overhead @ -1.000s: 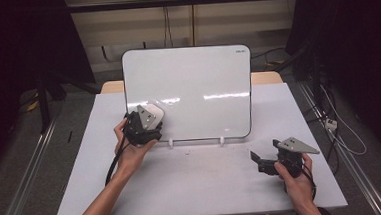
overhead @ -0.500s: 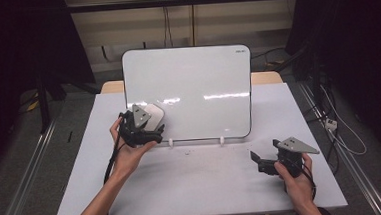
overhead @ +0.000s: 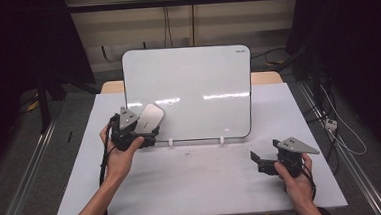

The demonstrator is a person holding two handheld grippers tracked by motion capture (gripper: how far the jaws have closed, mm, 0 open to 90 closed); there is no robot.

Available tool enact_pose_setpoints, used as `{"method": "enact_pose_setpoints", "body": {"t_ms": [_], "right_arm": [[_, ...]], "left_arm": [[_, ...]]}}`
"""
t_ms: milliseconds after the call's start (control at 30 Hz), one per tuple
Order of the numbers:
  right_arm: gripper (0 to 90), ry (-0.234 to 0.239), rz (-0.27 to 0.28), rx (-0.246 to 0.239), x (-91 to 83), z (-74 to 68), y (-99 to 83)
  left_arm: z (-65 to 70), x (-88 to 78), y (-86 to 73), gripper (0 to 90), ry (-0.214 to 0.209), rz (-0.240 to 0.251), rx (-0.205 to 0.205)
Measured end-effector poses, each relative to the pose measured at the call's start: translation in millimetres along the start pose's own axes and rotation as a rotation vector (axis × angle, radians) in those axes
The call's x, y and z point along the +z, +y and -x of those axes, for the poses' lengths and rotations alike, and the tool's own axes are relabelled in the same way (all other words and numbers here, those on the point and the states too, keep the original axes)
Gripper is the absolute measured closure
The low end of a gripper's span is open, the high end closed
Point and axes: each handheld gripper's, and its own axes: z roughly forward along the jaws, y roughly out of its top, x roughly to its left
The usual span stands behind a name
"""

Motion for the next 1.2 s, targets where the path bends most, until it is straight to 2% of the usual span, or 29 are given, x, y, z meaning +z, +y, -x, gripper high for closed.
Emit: {"method": "enact_pose_setpoints", "body": {"t_ms": [133, 233, 400, 600, 733, 800, 1067, 1200], "right_arm": [[6.1, 0.0, -0.001, -0.006, 0.1, 0.1, -0.1], [6.1, -0.001, -0.001, -0.007, 0.4, 0.3, -0.1], [6.2, 0.0, -0.002, -0.009, 0.7, -0.3, -0.1], [6.2, -0.001, -0.003, -0.008, 0.6, -0.1, -0.1], [6.2, 0.0, -0.003, -0.009, 1.1, -0.3, -0.1], [6.3, 0.001, -0.004, -0.009, 1.4, -0.5, -0.1], [6.3, 0.001, -0.005, -0.007, 1.6, -0.9, -0.1], [6.4, 0.001, -0.005, -0.006, 1.7, -0.9, -0.1]], "left_arm": [[-5.1, -8.7, -1.8, 5.2, 0.025, -0.021, -0.022], [-4.9, -16.5, -2.8, 5.5, 0.014, -0.015, -0.043], [2.3, -26.9, -7.9, 5.5, 0.003, -0.008, -0.005], [2.4, -39.2, -19.8, 5.7, 0.006, -0.009, -0.012], [0.0, -45.5, -28.3, 5.7, 0.03, -0.017, -0.026], [-0.3, -49.6, -32.3, 5.4, 0.057, -0.02, -0.053], [1.2, -58.6, -50.6, 5.1, 0.033, -0.046, -0.059], [4.3, -61.8, -59.3, 5.3, 0.032, -0.042, -0.066]]}}
